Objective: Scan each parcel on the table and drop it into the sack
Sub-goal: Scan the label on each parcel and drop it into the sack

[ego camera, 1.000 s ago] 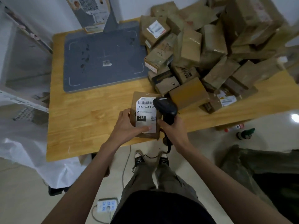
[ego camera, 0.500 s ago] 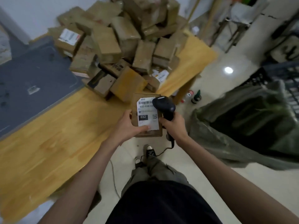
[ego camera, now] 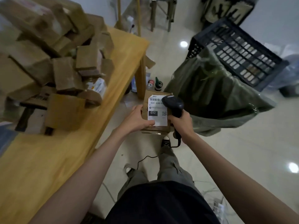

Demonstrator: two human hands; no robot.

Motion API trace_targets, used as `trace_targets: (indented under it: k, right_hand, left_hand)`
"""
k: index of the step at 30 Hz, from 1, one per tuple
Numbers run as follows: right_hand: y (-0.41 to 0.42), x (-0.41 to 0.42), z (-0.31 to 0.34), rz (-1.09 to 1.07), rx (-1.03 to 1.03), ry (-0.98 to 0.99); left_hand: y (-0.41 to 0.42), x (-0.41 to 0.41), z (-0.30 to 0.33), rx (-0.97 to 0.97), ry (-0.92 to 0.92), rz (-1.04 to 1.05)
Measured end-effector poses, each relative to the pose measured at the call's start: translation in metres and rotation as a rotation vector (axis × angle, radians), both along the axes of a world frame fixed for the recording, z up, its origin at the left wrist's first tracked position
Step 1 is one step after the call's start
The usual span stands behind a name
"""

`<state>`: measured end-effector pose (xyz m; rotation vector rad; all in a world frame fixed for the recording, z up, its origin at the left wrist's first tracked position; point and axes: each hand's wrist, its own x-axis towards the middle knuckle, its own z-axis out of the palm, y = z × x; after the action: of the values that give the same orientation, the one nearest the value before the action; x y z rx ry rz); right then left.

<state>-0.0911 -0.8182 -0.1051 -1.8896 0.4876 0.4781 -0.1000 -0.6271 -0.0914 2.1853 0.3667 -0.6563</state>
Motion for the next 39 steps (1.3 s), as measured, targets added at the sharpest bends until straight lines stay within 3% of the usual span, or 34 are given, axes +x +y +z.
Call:
trace_targets:
  k: [10, 19, 30, 39]
  right_hand:
    - [-0.111, 0.11, -0.032, -0.144, -0.132, 0.108]
    - [-0.151, 0.187, -0.06, -0.088, -0.196, 0.186]
    - [-0.126, 0.22, -0.055, 0.043, -0.148, 0.227]
    - [-0.053, 0.237, -0.03, 0.297, -0.127, 0.182]
  left_hand:
    - [-0.121, 0.141, -0.049, -0.051, 0.152, -0.147]
    - [-0.182, 0.217, -0.091, -0.095, 0.275, -0.152]
    - [-0.131, 0.227, -0.083, 0.106, 0.199, -0.245]
    - [-0.053, 0.188, -0.049, 0.278, 0.096, -0.086]
